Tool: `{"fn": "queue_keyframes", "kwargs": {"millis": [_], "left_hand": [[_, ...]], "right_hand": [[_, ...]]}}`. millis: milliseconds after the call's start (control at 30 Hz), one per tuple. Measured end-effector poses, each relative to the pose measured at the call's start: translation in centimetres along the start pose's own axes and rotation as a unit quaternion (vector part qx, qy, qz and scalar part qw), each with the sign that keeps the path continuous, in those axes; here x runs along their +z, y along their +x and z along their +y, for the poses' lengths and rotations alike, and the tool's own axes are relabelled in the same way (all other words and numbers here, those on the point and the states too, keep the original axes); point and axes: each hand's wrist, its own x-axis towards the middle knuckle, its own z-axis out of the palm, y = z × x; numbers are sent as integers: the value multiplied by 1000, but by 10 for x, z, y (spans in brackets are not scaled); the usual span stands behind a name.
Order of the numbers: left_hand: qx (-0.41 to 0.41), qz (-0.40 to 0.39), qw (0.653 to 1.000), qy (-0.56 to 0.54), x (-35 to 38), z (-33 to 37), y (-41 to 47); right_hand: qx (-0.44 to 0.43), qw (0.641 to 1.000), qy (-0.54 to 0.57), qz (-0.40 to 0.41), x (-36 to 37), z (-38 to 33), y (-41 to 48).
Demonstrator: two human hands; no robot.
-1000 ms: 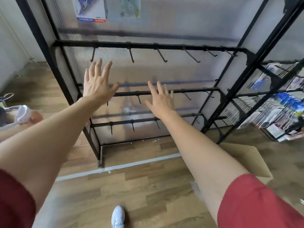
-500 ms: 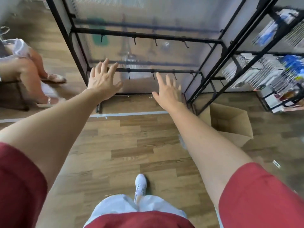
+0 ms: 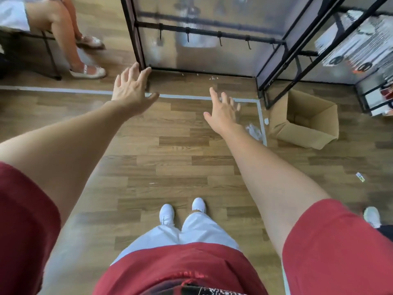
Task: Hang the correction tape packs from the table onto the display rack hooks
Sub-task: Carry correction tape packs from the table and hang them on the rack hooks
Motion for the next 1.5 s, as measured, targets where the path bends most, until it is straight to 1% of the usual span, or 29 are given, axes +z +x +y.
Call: {"fn": "queue_keyframes", "kwargs": {"millis": [133, 300, 467, 600, 733, 867, 1033, 1133, 1267, 1367, 1500], "left_hand": [[-38, 5, 999, 6, 6, -20, -51], [-121, 18, 992, -8, 12, -35, -124], [-196, 36, 979, -28, 22, -38, -209], [-279, 57, 958, -38, 28, -51, -276], [-359, 83, 929, -45, 26, -80, -346], [-435, 109, 892, -47, 21, -113, -417], [-513, 128, 847, -56, 15, -161, -506], [-541, 141, 827, -54, 6, -191, -549], [-561, 161, 811, -47, -14, -230, -584], [-576, 173, 798, -45, -28, -262, -598], [-588, 184, 786, -49, -42, -307, -594]], "right_hand": [[-32, 999, -12, -6, 16, -13, -27], [-88, 996, -9, -18, 26, -32, -57], [-170, 984, -30, -33, 42, -48, -96], [-246, 966, -66, -44, 54, -79, -127], [-331, 938, -90, -55, 69, -132, -168], [-416, 900, -106, -73, 90, -194, -216], [-501, 854, -120, -80, 116, -276, -278], [-536, 831, -124, -81, 131, -326, -316], [-565, 814, -117, -68, 146, -388, -354], [-581, 802, -121, -69, 152, -430, -368], [-598, 789, -130, -62, 156, -487, -363]]}}
